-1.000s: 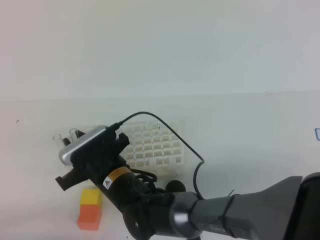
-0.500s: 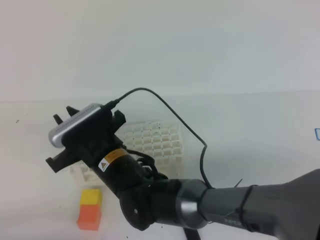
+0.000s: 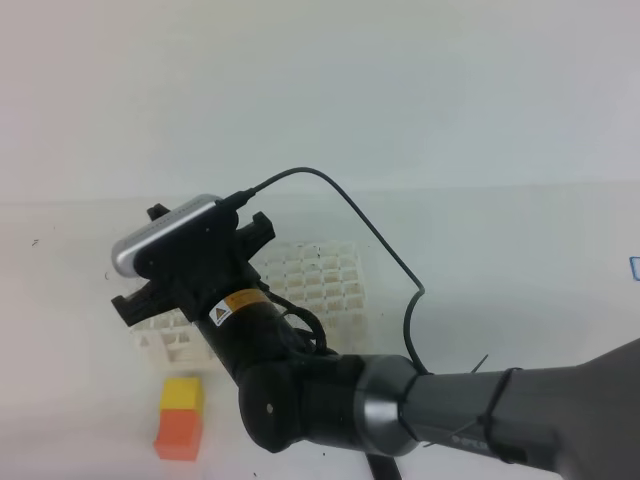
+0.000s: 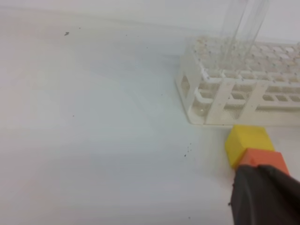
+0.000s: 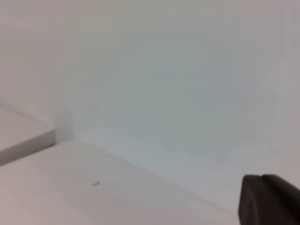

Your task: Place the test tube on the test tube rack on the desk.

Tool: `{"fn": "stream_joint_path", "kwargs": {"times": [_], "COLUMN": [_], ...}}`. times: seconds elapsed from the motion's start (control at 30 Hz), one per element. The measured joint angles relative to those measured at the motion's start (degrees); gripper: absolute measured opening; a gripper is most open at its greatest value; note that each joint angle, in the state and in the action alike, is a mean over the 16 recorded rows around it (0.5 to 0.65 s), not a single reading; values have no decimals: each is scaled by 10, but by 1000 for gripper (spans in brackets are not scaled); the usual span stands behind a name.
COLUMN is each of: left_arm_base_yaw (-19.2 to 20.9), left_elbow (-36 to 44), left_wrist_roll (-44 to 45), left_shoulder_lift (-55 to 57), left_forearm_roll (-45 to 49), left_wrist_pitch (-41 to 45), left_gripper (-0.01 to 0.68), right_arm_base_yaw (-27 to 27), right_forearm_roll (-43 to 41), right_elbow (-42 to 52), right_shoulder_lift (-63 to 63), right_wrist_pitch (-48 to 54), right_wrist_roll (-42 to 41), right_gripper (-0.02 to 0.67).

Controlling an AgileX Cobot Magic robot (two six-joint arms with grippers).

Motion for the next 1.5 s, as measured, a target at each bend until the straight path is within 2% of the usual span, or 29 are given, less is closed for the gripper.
{"fn": "stream_joint_path", "kwargs": {"times": [0.37, 0.77, 1.07, 1.3, 1.5], "left_arm_base_yaw": [0, 0, 0, 0, 0], "left_elbow": [0, 0, 0, 0, 0], "left_wrist_roll": [0, 0, 0, 0, 0], "left_shoulder_lift": [0, 0, 0, 1, 1], "left_forearm_roll": [0, 0, 0, 0, 0], "left_wrist_pitch": [0, 0, 0, 0, 0], "left_gripper": [-1, -1, -1, -1, -1], "right_arm_base_yaw": [6, 22, 27, 25, 20], "right_forearm_roll": [66, 76, 75, 41, -55], "right_elbow": [15, 15, 6, 3, 3], "right_shoulder_lift": [0, 1, -4, -49, -132], "right_wrist_pitch": [21, 39, 29, 13, 20], "right_wrist_roll": [-44, -49, -86, -134, -161], "right_gripper": [-1, -1, -1, -1, -1]}}
